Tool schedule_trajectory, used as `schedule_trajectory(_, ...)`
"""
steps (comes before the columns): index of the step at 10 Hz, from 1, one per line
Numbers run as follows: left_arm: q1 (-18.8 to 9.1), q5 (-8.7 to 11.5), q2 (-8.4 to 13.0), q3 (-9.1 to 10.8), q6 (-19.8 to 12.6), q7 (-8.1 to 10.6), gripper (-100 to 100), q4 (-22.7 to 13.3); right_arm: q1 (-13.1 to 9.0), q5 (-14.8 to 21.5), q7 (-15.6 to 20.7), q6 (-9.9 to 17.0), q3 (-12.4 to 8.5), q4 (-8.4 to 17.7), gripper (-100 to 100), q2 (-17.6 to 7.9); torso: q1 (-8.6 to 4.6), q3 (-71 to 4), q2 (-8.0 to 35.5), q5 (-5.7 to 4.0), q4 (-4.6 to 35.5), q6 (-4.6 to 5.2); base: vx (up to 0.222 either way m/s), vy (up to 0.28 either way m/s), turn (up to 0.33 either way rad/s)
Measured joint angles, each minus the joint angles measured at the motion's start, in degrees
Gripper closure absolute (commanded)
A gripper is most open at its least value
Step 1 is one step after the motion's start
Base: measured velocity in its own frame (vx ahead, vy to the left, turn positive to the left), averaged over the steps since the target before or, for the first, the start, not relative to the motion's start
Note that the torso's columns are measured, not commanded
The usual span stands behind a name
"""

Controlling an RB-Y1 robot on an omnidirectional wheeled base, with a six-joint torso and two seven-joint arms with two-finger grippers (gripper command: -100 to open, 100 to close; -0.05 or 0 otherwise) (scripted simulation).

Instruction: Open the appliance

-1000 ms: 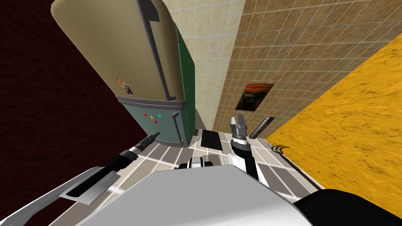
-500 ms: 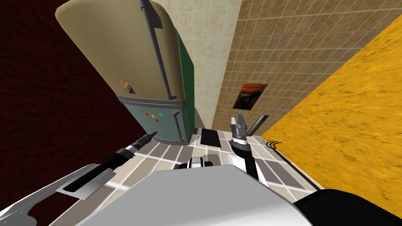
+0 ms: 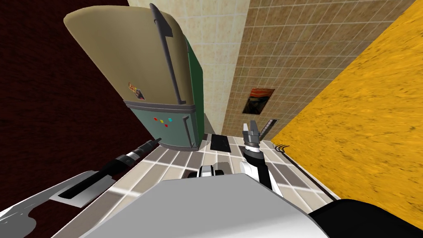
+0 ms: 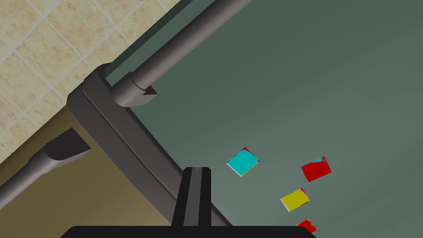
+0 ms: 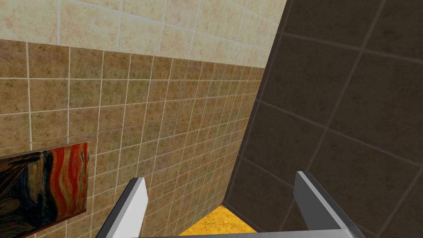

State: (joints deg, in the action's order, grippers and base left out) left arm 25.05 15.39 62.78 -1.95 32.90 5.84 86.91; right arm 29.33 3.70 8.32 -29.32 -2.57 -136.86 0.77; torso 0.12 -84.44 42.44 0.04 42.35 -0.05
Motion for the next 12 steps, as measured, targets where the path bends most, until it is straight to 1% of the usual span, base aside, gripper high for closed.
schedule_trajectory(1,-0.2,0.1,0.4,-0.14,1.0,0.12,100,-2.0,0.0,0.0,0.0,0.0,0.0,0.0,0,0.0,-0.06,-0.2,-0.4,-0.01,-0.1,0.05,0.001,0.006,0.002)
schedule_trajectory(2,0.0,0.2,0.4,-0.04,1.1,0.04,100,-3.4,0.0,0.0,0.0,0.0,0.0,0.0,0,0.0,-0.15,-0.4,-0.5,-0.04,-0.2,0.07,-0.154,0.009,-0.131)
schedule_trajectory(3,-1.7,1.7,1.8,-1.43,2.4,0.61,100,-5.1,0.0,0.0,0.0,0.0,0.0,0.0,0,0.0,-0.17,-0.1,0.0,-0.07,-0.1,0.11,-0.221,-0.002,-0.111)
schedule_trajectory(4,-3.8,2.8,3.8,-2.48,4.1,1.43,100,-7.4,0.0,0.0,0.0,0.0,0.0,0.0,0,0.0,-0.19,0.1,0.2,-0.07,0.1,0.04,-0.124,0.014,-0.008)
schedule_trajectory(5,-4.7,3.2,4.9,-2.83,5.4,1.68,100,-9.3,0.0,0.0,0.0,0.0,0.0,0.0,0,0.0,-0.09,0.0,-0.1,-0.04,0.0,0.00,-0.033,0.015,0.018)
schedule_trajectory(7,-3.5,3.6,5.3,-2.10,6.2,1.24,100,-11.7,0.0,0.0,0.0,0.0,0.0,0.0,0,0.0,-0.11,-0.4,-0.6,-0.03,-0.2,0.06,0.016,0.003,0.006)
schedule_trajectory(8,-3.9,3.5,5.4,-2.35,6.5,1.34,100,-12.8,0.0,0.0,0.0,0.0,0.0,0.0,0,0.0,-0.15,-0.3,-0.5,-0.04,-0.2,0.08,-0.197,0.001,-0.185)
schedule_trajectory(9,-5.4,5.0,7.0,-3.77,8.0,2.16,100,-14.7,0.0,0.0,0.0,0.0,0.0,0.0,0,0.0,-0.16,0.1,0.3,-0.07,0.0,0.11,-0.226,0.016,-0.092)
schedule_trajectory(10,-6.9,6.3,9.0,-4.37,9.3,2.78,100,-15.9,0.0,0.0,0.0,0.0,0.0,0.0,0,0.0,-0.10,0.2,0.4,-0.06,0.1,0.00,-0.104,0.007,0.028)
schedule_trajectory(11,-7.2,6.8,10.1,-4.38,10.7,2.87,100,-17.2,0.0,0.0,0.0,0.0,0.0,0.0,0,0.0,-0.10,0.0,-0.1,-0.02,0.0,-0.01,-0.030,-0.004,0.027)
schedule_trajectory(12,-7.8,6.7,10.2,-4.82,11.9,2.92,100,-19.2,0.0,0.0,0.0,0.0,0.0,0.0,0,0.0,-0.12,-0.3,-0.5,-0.03,-0.2,0.05,0.007,-0.002,0.001)
